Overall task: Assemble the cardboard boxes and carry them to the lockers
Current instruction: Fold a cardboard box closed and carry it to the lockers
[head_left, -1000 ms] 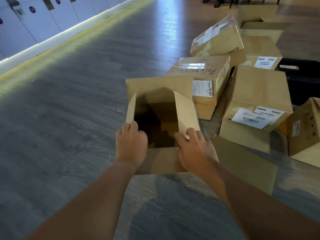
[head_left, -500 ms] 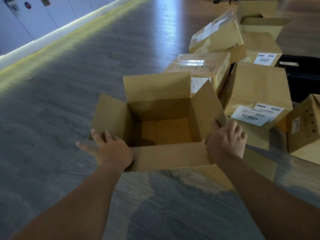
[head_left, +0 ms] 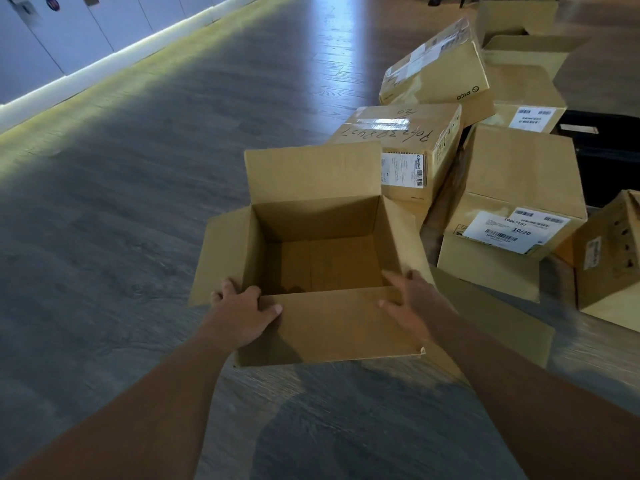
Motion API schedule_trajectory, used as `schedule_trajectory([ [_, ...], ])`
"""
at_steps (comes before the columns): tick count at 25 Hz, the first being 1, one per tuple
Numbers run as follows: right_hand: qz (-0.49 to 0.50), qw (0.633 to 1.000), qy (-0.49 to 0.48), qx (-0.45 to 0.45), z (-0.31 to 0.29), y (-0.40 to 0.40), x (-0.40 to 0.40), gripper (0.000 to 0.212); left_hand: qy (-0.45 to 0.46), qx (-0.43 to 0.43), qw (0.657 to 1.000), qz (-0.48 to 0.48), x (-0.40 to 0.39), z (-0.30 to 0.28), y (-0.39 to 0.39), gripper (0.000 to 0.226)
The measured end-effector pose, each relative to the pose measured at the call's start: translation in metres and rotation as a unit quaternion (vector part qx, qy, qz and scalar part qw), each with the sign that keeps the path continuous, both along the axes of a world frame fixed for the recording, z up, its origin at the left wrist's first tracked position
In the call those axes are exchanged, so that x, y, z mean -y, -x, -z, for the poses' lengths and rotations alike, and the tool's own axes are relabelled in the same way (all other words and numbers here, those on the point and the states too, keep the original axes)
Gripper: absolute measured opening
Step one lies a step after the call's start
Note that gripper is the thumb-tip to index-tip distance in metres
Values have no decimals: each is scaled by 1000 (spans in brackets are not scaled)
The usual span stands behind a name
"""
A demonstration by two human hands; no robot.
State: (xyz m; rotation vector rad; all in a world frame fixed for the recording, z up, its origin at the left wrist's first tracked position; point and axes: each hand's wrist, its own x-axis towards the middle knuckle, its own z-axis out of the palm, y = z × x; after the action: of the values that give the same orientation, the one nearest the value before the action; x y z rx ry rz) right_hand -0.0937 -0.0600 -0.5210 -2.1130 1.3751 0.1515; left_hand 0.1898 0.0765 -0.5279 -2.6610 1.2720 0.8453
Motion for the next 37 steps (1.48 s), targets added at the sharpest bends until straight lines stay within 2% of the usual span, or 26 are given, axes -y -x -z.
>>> schedule_trajectory([
  [4,-40,999,-1,23,2,-11,-16,55,23,34,998,-42,-18,3,-19,62],
  [6,-69,997,7,29,5,-21,-23,58,2,76,996,-52,-23,1,-17,57],
  [9,-78,997,24,19,13,-30,-26,66,-11,138,990,-2,-17,-6,-1,53],
  [13,-37,996,60,56,10,-13,-15,66,55,166,979,108,4,-16,32,49],
  [16,-4,996,74,58,11,12,-4,62,109,157,966,174,29,-18,69,51],
  [23,67,996,60,-3,24,87,4,61,208,95,919,322,80,-12,163,45],
  [26,110,992,58,-34,34,124,7,56,220,57,882,414,95,-1,206,30],
  [28,138,988,41,-49,45,148,8,50,192,49,866,460,102,8,232,16],
  [30,176,983,5,-54,57,169,5,42,134,39,882,449,109,21,251,9],
  [32,223,971,-46,-67,72,192,-3,33,45,16,921,386,118,38,261,12],
  [34,252,960,-88,-86,87,213,-10,26,-15,-2,943,332,124,60,261,14],
  [37,263,952,-121,-94,96,229,-22,40,-52,-22,962,266,123,89,251,40],
])
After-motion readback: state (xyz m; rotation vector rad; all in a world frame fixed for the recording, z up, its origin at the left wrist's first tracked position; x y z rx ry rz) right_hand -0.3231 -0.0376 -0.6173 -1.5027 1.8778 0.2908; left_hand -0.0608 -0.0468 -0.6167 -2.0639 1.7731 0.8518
